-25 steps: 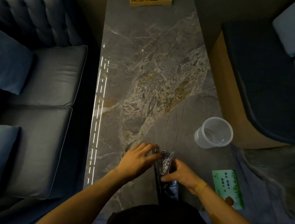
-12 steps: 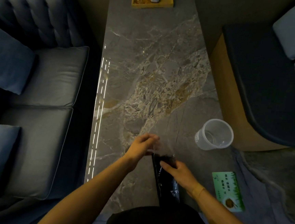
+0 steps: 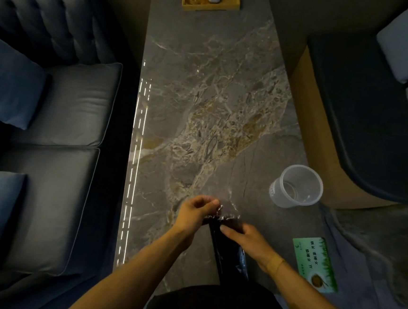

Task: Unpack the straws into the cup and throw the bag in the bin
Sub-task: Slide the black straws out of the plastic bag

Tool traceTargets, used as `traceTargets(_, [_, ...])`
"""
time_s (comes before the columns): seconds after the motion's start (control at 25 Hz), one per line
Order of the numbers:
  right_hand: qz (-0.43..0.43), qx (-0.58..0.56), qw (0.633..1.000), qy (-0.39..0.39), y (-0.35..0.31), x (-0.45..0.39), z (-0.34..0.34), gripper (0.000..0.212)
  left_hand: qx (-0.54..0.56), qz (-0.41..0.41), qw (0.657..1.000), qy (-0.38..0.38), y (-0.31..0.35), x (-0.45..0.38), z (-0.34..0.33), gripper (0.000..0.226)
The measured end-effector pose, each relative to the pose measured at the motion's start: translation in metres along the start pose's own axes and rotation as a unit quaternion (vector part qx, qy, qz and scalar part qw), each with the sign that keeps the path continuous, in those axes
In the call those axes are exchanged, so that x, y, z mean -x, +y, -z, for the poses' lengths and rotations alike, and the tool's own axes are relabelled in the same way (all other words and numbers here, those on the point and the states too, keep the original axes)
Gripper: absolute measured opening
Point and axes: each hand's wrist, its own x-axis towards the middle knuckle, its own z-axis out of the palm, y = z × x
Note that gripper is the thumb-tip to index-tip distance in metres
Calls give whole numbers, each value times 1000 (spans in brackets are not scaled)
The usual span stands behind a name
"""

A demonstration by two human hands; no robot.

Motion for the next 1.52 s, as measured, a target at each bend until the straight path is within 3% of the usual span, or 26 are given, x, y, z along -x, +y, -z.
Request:
traceTargets(0.08, [42, 42, 995, 82, -1, 3, -3, 50, 7, 3, 1000, 14, -1, 0, -1, 8])
traceTargets(0.16, [152, 164, 950, 218, -5, 7, -7, 54, 12, -1, 999, 31, 1, 1, -3, 4])
traceTargets(0.24, [254, 276, 896, 239, -12, 9, -13, 44, 19, -8, 999, 36, 2, 2, -5, 3])
traceTargets(0.32, [259, 333, 880, 219, -22, 10, -22, 45, 26, -13, 999, 26, 5, 4, -7, 3])
traceTargets(0.52, [216, 311, 887, 265, -32, 10, -32, 55, 66, -18, 998, -17, 9, 8, -6, 5])
traceTargets(0.84, [200, 251, 909, 265, -38, 14, -24, 29, 39, -35, 997, -49, 10, 9, 0, 23])
traceTargets(1.08, [222, 219, 900, 303, -50, 13, -9, 30, 32, -36, 999, -9, 22, 7, 0, 5])
traceTargets(1.28, [189, 59, 954, 224, -61, 14, 10, 12, 41, -50, 998, 9, 33, 4, 7, 10])
traceTargets(1.52, [161, -22, 973, 161, -67, 23, 26, 12, 78, -51, 995, 38, 39, 2, 18, 7])
